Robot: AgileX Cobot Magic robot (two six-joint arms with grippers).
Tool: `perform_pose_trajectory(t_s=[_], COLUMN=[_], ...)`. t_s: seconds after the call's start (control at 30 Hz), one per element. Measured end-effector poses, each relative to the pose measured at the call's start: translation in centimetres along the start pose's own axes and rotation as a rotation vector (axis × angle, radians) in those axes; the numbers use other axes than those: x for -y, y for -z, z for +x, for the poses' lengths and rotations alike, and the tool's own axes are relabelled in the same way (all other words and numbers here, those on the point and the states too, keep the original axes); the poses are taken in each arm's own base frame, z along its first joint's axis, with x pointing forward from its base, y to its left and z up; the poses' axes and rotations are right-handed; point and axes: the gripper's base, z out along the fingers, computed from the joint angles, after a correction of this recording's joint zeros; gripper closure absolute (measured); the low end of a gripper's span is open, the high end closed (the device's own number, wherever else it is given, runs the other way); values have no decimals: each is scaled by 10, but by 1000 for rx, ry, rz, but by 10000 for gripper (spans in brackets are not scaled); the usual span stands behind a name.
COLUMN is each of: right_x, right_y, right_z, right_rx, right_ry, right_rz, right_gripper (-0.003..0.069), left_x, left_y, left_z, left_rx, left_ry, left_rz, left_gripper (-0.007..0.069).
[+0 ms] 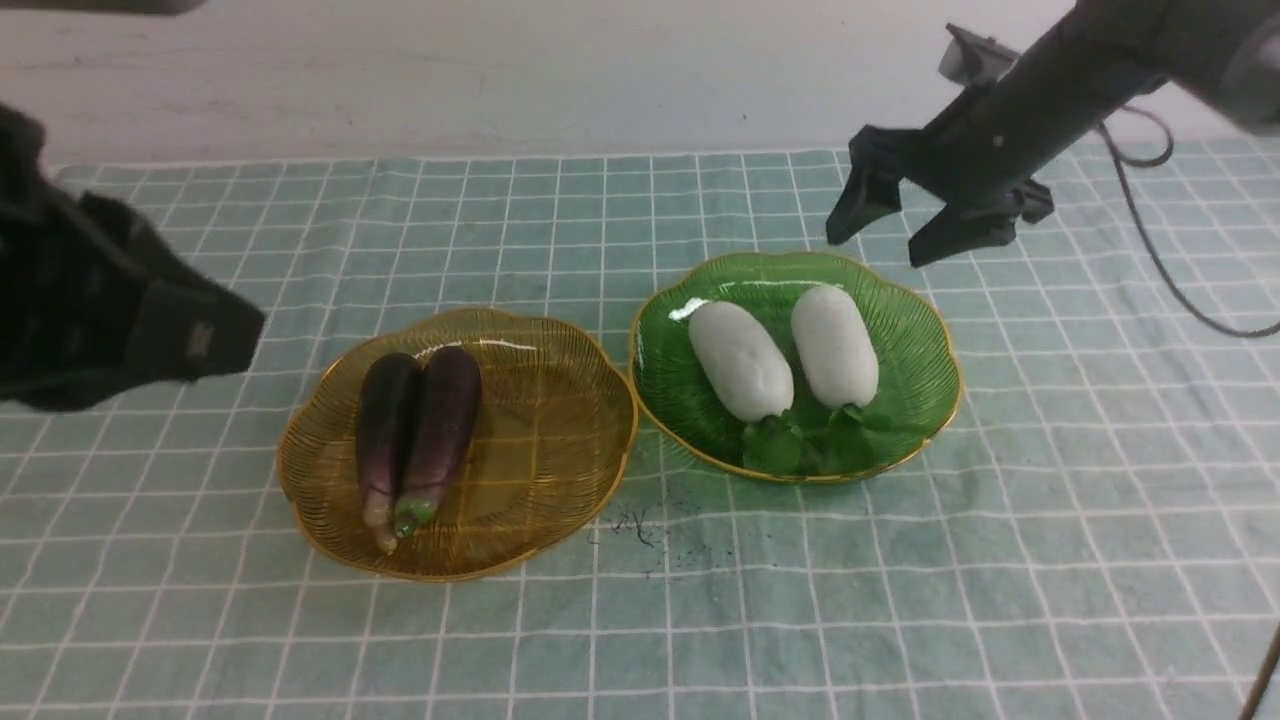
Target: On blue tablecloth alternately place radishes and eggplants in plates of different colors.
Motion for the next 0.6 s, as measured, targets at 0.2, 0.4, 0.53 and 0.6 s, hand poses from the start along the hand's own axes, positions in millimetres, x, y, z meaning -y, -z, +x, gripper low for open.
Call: perform_pose_trajectory(t_s=[0.2, 0.4, 0.53, 0.6], right_x=[-56, -86, -89, -84], right_y=[157, 260, 303, 312], right_z=[26, 102, 176, 209], right_rx=[262, 443, 734, 875], right_ry=[150, 257, 331, 355], right_rz=[65, 87, 101, 113], right_gripper=[574, 669, 673, 673], left_x=[4, 0, -3, -4], left_y=[34, 30, 17, 12], left_z=[60, 87, 92, 93], left_rx=[181, 365, 473, 485], left_ry=[-20, -17, 6, 20], left_rz=[-22, -37, -31, -23], left_gripper=[632, 632, 632, 632])
